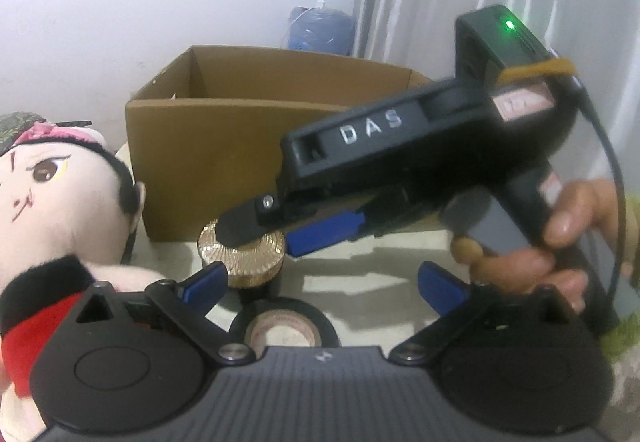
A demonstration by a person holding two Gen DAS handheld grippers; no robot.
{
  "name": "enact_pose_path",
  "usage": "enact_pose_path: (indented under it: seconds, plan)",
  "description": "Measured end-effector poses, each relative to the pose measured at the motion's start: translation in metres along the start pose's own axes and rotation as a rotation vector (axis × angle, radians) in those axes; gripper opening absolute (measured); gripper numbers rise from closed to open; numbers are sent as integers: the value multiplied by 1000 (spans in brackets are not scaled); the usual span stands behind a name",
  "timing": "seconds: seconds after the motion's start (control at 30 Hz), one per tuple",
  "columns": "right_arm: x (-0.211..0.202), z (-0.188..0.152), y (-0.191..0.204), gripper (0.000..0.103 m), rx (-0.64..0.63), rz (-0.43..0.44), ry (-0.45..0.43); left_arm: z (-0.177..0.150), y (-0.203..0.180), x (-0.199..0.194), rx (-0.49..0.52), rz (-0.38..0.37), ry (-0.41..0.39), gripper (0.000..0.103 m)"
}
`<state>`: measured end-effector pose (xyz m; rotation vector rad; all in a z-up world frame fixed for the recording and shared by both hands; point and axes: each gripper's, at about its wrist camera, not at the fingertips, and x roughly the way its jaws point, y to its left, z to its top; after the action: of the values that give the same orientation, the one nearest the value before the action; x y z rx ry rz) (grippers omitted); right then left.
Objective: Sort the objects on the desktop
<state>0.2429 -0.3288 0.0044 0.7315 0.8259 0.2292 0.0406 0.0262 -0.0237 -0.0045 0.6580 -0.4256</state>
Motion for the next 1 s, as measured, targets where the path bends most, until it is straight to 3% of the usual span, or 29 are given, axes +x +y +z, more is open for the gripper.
enact_pose_path:
  seconds: [0.53,1.0]
  plan:
    - [16,15,4,67,-45,-14,47,-9,-24,5,54,74,19,102]
    - [46,19,41,65,-182,-235,166,-13,-28,-22,59,49,2,102]
